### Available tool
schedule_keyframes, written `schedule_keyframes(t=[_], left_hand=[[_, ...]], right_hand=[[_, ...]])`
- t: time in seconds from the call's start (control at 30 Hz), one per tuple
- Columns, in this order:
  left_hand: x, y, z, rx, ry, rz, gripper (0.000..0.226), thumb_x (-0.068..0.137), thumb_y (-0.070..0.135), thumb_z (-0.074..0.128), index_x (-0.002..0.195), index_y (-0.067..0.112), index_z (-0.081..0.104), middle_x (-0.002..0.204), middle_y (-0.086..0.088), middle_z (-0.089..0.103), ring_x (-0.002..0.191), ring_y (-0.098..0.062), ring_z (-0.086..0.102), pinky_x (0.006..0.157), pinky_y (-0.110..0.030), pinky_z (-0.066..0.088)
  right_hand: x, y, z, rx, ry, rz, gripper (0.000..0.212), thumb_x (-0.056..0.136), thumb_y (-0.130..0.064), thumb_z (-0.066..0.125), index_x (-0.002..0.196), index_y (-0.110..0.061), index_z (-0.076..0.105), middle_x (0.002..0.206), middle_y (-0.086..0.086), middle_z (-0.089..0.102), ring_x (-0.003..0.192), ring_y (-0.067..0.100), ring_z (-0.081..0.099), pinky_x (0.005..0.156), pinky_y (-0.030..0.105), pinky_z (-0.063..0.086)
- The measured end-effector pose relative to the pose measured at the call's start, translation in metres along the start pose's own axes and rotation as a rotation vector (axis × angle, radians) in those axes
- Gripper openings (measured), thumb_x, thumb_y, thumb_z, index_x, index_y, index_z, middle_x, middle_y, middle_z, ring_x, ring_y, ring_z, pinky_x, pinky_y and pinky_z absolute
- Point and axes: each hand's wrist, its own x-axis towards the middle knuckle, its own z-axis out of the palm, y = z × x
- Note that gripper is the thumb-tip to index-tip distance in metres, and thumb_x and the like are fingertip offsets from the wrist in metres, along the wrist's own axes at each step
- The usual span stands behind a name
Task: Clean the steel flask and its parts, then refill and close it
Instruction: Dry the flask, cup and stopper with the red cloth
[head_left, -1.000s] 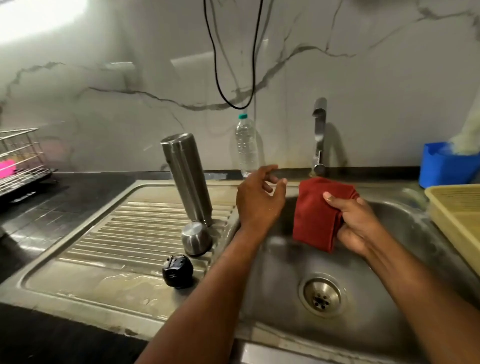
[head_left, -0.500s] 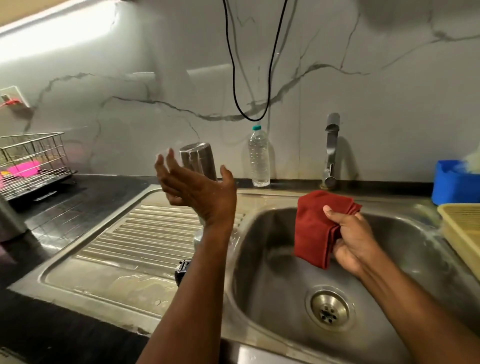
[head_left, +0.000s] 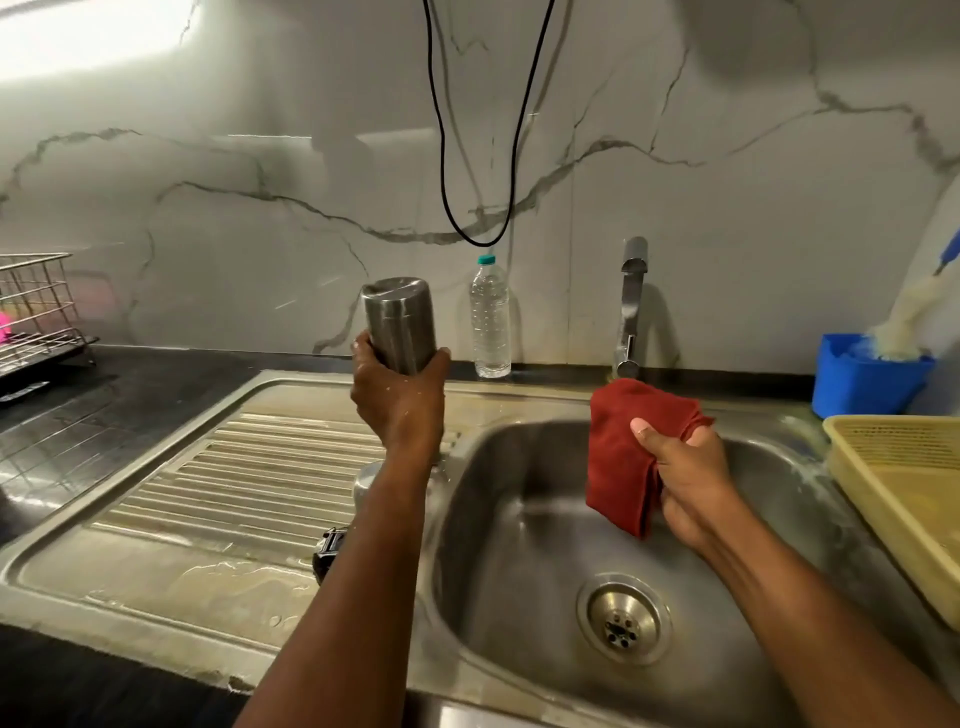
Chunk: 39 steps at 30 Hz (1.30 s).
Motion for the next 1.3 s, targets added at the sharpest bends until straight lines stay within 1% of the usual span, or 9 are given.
schedule_keyframes(t=[0.13,0.3,0.53,0.73,0.83,0.97,1.07,1.17,1.3], left_hand=[[-0.027,0.011,0.019,-0.209,-0.266,-0.048,0.06,0.076,0.02,0.091,0.127,0.025,0.059,0.114,0.006,0.069,0.104,-0.01,0.068,0.09,-0.029,0.054],[-0.078,0.011,0.046,-0.505,-0.619,-0.366,0.057,0.075,0.012,0.087,0.123,0.02,0.056,0.116,-0.01,0.068,0.106,-0.027,0.07,0.096,-0.051,0.06],[-0.117,-0.017,0.068,-0.514,-0.923,-0.46,0.074,0.063,0.014,0.078,0.134,0.007,0.058,0.104,-0.011,0.072,0.099,-0.027,0.072,0.083,-0.041,0.061],[-0.129,-0.024,0.075,-0.519,-0.984,-0.436,0.066,0.07,0.014,0.074,0.133,0.002,0.058,0.091,-0.008,0.074,0.086,-0.022,0.074,0.077,-0.034,0.061],[-0.129,-0.021,0.075,-0.544,-1.011,-0.42,0.067,0.071,0.012,0.07,0.135,0.002,0.055,0.091,-0.008,0.071,0.082,-0.018,0.072,0.073,-0.03,0.06],[-0.13,-0.022,0.075,-0.562,-1.002,-0.399,0.068,0.071,0.015,0.072,0.137,0.008,0.055,0.105,-0.015,0.07,0.094,-0.025,0.072,0.08,-0.034,0.061],[-0.117,-0.02,0.073,-0.651,-0.921,-0.425,0.073,0.07,0.008,0.068,0.141,0.004,0.051,0.106,-0.016,0.067,0.097,-0.028,0.069,0.083,-0.039,0.063],[-0.101,-0.02,0.069,-0.735,-0.843,-0.481,0.066,0.066,0.008,0.062,0.131,0.001,0.057,0.099,-0.012,0.067,0.092,-0.026,0.066,0.079,-0.042,0.062],[-0.103,-0.019,0.068,-0.811,-0.909,-0.516,0.033,0.065,0.009,0.055,0.097,0.009,0.064,0.077,-0.004,0.067,0.076,-0.019,0.067,0.071,-0.035,0.06]], right_hand=[[-0.012,-0.017,-0.005,-0.401,-0.007,-0.184,0.029,0.097,-0.014,0.069,0.123,-0.025,0.063,0.115,0.004,0.073,0.1,0.02,0.069,0.097,0.043,0.056],[-0.031,-0.029,-0.012,-0.311,-0.003,-0.256,0.017,0.101,-0.018,0.063,0.111,-0.031,0.068,0.105,-0.006,0.076,0.1,0.014,0.072,0.095,0.045,0.058],[-0.039,-0.032,-0.008,-0.406,0.018,-0.508,0.011,0.106,-0.027,0.055,0.101,-0.033,0.062,0.094,-0.006,0.069,0.089,0.008,0.068,0.085,0.037,0.057],[-0.043,-0.016,0.003,-0.447,-0.202,-0.525,0.043,0.105,-0.017,0.048,0.139,-0.043,0.052,0.131,-0.013,0.063,0.123,0.006,0.061,0.104,0.042,0.055],[-0.039,-0.013,0.003,-0.413,-0.261,-0.428,0.057,0.105,-0.021,0.043,0.156,-0.046,0.036,0.142,-0.024,0.054,0.136,0.007,0.052,0.115,0.045,0.046],[-0.04,-0.01,0.007,-0.338,-0.305,-0.326,0.054,0.101,-0.036,0.043,0.154,-0.043,0.042,0.152,-0.005,0.053,0.138,0.015,0.052,0.117,0.046,0.043],[-0.043,-0.001,0.008,-0.314,-0.238,-0.143,0.043,0.1,-0.042,0.046,0.139,-0.03,0.06,0.126,0.007,0.071,0.115,0.025,0.069,0.101,0.045,0.055],[-0.049,0.005,0.007,-0.29,-0.061,0.234,0.032,0.106,-0.033,0.046,0.118,-0.012,0.068,0.096,0.014,0.073,0.079,0.029,0.07,0.068,0.038,0.057],[-0.048,-0.004,0.002,-0.217,0.043,0.362,0.032,0.104,-0.029,0.044,0.109,-0.011,0.071,0.103,0.02,0.074,0.083,0.031,0.067,0.074,0.039,0.054]])
